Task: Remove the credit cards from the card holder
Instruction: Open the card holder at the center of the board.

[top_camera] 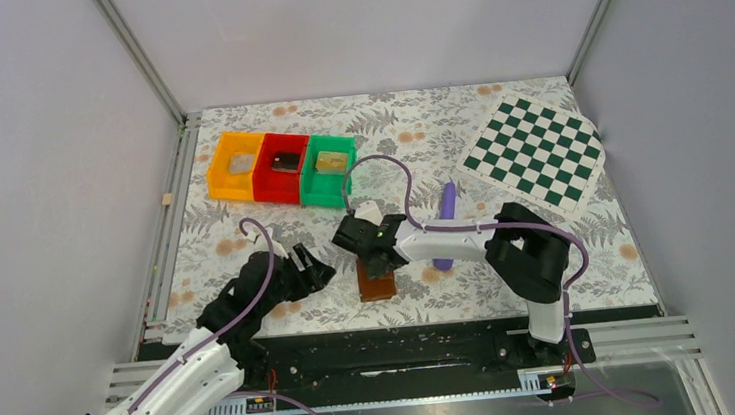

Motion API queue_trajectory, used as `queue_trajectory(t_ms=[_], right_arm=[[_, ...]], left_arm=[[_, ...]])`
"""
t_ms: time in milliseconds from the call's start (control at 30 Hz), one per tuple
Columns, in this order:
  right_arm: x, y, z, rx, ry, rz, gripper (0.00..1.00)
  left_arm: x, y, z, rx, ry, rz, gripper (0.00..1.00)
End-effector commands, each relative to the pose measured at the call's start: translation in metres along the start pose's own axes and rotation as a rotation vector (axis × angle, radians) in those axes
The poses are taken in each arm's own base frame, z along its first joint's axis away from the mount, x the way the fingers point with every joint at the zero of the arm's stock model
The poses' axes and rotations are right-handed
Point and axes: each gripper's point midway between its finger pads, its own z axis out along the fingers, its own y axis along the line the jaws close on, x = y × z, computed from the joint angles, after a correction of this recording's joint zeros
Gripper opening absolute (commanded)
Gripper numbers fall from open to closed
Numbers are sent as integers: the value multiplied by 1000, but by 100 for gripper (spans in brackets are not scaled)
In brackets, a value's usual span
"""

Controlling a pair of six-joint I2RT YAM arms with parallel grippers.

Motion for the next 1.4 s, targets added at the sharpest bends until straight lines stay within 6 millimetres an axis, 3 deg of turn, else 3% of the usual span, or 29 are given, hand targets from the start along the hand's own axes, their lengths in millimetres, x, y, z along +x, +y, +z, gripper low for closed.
queue_trajectory(t_ms=[0,333,733,1200,1367], right_arm=[[11,6,-12,-33,19,10,49],[0,14,-30,-97,-16,38,51],[17,6,-14,-41,19,43,52],[35,4,1,-49,50,46,21],[35,12,1,-116,20,61,10]], left_arm=[[3,-2,7,19,10,0,68],[12,-4,10,47,38,-24,66],[18,-2,12,61,51,-32,66],[22,-5,14,82,73,-22,65],[25,-10,18,107,94,-20,65]])
